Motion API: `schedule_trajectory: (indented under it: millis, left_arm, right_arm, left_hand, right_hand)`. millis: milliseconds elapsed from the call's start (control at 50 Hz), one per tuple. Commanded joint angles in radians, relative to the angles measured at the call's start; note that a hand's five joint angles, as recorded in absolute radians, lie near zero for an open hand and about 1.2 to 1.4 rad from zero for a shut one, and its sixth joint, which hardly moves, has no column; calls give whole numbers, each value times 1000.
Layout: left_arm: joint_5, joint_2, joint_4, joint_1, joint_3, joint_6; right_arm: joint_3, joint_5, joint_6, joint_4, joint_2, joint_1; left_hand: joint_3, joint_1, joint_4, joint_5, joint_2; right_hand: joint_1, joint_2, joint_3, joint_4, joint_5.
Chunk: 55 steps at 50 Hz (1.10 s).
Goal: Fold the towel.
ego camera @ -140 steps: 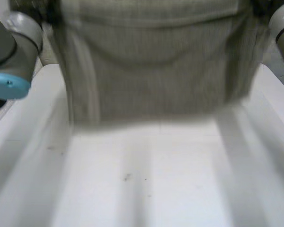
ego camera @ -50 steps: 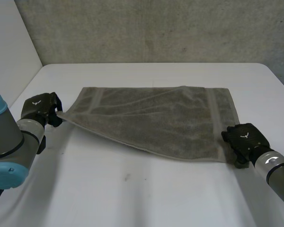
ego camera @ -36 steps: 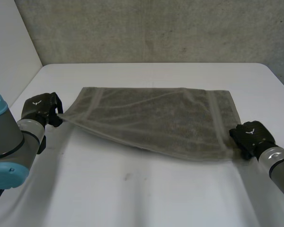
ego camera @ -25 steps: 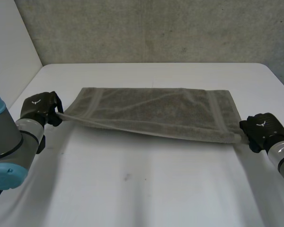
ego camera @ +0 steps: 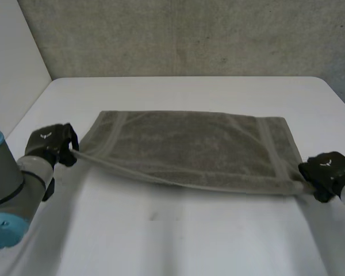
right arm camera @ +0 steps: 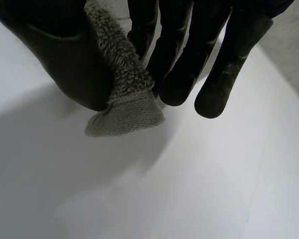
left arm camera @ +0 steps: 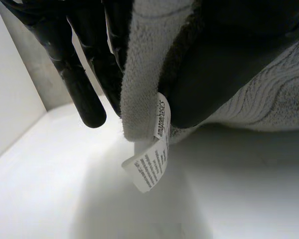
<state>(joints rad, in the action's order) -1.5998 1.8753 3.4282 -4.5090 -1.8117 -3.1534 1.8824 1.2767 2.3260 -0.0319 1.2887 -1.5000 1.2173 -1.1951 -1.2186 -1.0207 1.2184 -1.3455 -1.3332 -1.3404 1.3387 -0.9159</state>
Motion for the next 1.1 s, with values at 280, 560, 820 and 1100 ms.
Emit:
schedule_trajectory:
  millis: [280,560,820,1100]
  left_arm:
    - [64,-246,-169,-10,-263,-180]
    - [66,207,-132,33,226,-165]
    - [43,531,-133,40,615,-169]
    - [9,665,-135,40,822,-169]
  right_arm:
    - [-110,-135,-278,574,170,146]
    - [-644,0,-70,552,-318,-88]
    - [-1133,61,75,552,-650,-160]
    - [-1349,148,90,550,-776,-172]
  left_hand:
    - [179,-201,-178,-201,178]
    - [179,-201,-178,-201,178]
    - [179,-201,-178,-201,178]
    - [179,-201,-178,-201,178]
  right_hand:
    - [-51,-63,-56,58,-306]
    - [-51,-63,-56,58,-306]
    - [-51,-63,-56,58,-306]
    - [-51,-63,-56,58,-306]
